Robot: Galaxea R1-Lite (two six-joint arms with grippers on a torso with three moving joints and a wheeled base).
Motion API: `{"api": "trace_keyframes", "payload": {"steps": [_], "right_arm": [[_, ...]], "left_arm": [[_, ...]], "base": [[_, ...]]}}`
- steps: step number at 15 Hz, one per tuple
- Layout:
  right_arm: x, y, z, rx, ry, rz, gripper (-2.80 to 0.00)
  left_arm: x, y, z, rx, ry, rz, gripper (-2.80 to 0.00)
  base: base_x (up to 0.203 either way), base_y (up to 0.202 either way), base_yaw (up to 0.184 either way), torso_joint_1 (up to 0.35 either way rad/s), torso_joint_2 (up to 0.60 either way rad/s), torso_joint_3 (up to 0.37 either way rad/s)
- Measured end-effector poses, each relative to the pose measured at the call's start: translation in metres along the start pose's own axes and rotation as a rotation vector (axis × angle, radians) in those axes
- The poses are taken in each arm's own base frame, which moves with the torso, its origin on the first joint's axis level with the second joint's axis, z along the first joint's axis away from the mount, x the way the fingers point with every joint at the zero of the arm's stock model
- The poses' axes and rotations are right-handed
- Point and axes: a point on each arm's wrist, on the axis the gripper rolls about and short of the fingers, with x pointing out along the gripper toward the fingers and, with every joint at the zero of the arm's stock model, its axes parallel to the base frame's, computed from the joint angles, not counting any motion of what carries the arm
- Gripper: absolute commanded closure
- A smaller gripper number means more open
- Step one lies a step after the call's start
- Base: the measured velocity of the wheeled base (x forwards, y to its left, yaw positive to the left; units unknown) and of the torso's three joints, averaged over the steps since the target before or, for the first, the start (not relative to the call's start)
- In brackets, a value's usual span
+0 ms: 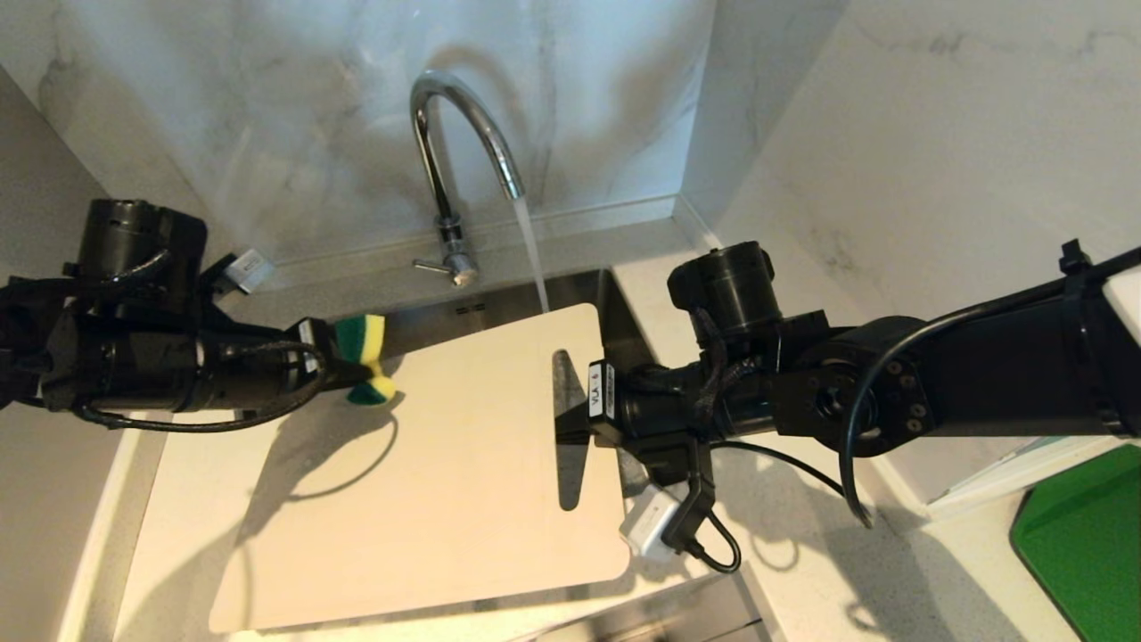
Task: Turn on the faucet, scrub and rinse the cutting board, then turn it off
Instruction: Put down the cutting board
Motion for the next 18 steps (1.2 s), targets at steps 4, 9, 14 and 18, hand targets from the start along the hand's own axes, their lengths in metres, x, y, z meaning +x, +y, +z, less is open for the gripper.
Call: {"api": "trace_keyframes", "payload": {"steps": [4,9,14,18], "right_arm": [[-0.001,-0.003,0.006,-0.008,-0.013,-0.006,0.00],[-0.003,-0.007,0.013,-0.010,-0.025,-0.007,0.00],[-0.004,-0.007,0.015,-0.004,-0.030,-0.005,0.00],[-0.004,-0.008,0.013,-0.011,-0.022,-0.010,0.00]], "left_arm": [[0.018,-0.050,-0.004,0.055,-0.082,0.027,0.00],[0.041,-0.065,0.006,0.038,-0.119,0.032,0.00],[0.054,-0.043,-0.008,0.023,-0.060,0.109,0.00],[0.047,-0.016,0.002,-0.016,-0.066,0.158,0.00]], "base": [[0.000,0.000,0.000,0.000,0.00,0.000],[0.000,0.000,0.000,0.000,0.00,0.000],[0.000,0.000,0.000,0.000,0.00,0.000],[0.000,0.000,0.000,0.000,0.00,0.000]]}}
